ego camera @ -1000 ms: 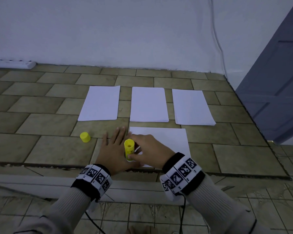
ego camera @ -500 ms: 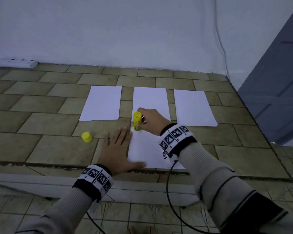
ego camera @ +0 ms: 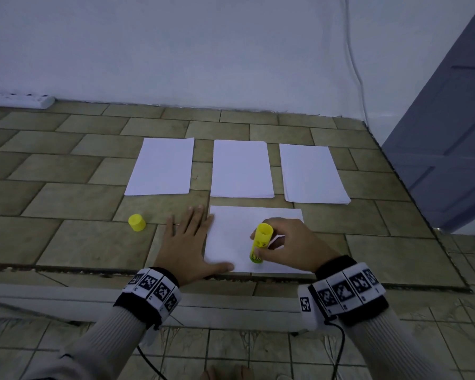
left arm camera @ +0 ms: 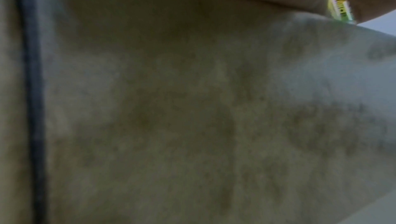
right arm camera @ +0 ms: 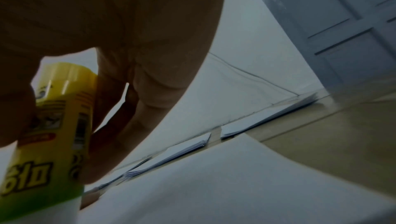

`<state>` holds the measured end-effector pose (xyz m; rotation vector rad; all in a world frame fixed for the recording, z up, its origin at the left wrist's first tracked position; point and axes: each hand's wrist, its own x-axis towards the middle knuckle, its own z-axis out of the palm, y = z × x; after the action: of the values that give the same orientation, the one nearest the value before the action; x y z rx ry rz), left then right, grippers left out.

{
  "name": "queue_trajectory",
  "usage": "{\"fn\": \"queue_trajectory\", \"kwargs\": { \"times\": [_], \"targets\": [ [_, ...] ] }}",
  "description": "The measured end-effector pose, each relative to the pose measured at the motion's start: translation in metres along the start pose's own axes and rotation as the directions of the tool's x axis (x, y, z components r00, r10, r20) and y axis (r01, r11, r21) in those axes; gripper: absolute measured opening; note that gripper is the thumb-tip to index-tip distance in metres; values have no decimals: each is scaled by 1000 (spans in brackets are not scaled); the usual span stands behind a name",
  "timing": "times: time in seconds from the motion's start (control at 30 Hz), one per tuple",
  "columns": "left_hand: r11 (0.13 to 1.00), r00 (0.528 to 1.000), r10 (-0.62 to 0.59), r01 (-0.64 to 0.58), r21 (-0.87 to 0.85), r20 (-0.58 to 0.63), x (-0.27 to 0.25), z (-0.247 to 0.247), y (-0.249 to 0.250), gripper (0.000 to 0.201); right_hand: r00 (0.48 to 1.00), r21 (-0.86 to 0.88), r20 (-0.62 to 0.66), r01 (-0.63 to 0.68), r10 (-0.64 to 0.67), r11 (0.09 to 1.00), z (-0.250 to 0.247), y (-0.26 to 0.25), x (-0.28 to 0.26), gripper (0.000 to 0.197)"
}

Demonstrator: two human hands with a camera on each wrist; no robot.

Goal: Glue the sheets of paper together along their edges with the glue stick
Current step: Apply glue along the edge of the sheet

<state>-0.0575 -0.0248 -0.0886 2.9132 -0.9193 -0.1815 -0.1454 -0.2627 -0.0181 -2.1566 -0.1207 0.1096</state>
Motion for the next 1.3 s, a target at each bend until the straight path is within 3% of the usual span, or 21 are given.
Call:
{"fn": "queue_trajectory", "kwargs": {
  "times": [0.3,0.53,0.8,1.1,1.3],
  "targets": [
    [1000,1000,7,-7,-23,-13,1,2,-1,133,996,-61,0,89,-90,994,3,3,4,17],
    [1000,1000,-6,6,9,18,1,2,-1,132,997,-110,-54,46,-52,993,-14,2,45,7],
    [1000,1000,-11,11,20,29,0,1,-1,131,992,-207,-124,-37,11,978,-23,3,84,9],
    [1000,1000,4,-4,-4,-1,1,3,-1,133,986,-152,-164,0,-26,988,-27,20,20,10],
    [1000,1000,2,-2,1,-3,1,3,-1,134,986,-100,-157,-71,55,992,-34,26,-34,14]
  ]
}}
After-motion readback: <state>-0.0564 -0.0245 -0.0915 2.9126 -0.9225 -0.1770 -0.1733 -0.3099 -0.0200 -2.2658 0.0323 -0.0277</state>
